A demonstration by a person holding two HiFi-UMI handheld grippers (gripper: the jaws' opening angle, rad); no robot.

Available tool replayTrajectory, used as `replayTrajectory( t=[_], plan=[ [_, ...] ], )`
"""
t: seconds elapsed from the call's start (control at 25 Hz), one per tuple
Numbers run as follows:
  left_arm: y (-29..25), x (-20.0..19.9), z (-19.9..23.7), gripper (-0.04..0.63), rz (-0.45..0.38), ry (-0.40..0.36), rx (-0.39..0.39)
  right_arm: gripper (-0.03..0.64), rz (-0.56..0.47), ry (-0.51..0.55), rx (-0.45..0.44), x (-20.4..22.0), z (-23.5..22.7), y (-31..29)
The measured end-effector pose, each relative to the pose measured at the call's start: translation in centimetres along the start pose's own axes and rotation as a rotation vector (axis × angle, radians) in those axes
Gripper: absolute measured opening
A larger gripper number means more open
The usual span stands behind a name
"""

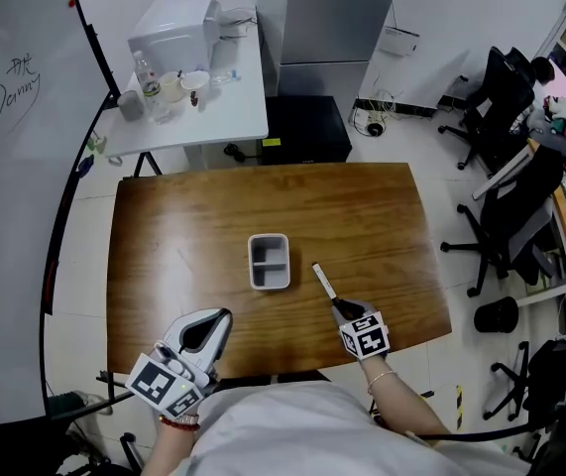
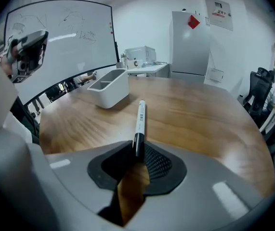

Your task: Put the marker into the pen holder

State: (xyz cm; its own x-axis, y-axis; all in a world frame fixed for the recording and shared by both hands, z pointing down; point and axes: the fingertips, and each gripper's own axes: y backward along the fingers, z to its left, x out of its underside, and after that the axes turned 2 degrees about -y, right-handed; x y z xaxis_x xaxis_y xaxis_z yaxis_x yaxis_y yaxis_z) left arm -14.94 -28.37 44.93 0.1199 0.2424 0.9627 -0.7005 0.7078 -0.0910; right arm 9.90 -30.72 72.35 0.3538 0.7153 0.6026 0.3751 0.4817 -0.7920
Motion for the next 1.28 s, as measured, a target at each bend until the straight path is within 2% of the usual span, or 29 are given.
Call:
replayTrajectory(
  t=[0.16,0.32,0.44,0.52,0.68,0.84,1.08,1.28],
  plan=[
    [-0.2,-0.1,0.0,0.000,-0.001,-0.001,0.006,0.063,0.000,-0.004,-0.003,-0.6,0.0,0.4],
    [0.3,-0.8,0.6,0.000,-0.023,-0.018,-0.030,0.063,-0.136,-0.049,-0.068,-3.6,0.9,2.2],
    [0.6,-0.9,1.3,0.000,-0.038,-0.002,-0.053,0.063,-0.220,-0.013,-0.111,-6.7,2.1,3.9],
    [0.6,-0.9,1.3,0.000,-0.042,0.005,-0.058,0.063,-0.241,0.040,-0.147,-8.2,3.4,4.9],
    [0.9,-0.6,1.3,0.000,-0.048,0.017,-0.058,0.063,-0.184,0.181,-0.209,-9.0,6.5,5.3],
    [1.5,-0.5,1.7,0.000,-0.055,0.032,-0.077,0.063,-0.111,0.280,-0.218,-9.1,7.9,4.6],
    [2.4,-0.6,2.3,0.000,-0.059,0.026,-0.108,0.066,-0.082,0.341,-0.213,-10.0,9.1,3.8],
    [2.5,-0.6,2.4,0.000,-0.061,0.030,-0.111,0.069,-0.153,0.330,-0.182,-11.7,9.2,3.8]
  ],
)
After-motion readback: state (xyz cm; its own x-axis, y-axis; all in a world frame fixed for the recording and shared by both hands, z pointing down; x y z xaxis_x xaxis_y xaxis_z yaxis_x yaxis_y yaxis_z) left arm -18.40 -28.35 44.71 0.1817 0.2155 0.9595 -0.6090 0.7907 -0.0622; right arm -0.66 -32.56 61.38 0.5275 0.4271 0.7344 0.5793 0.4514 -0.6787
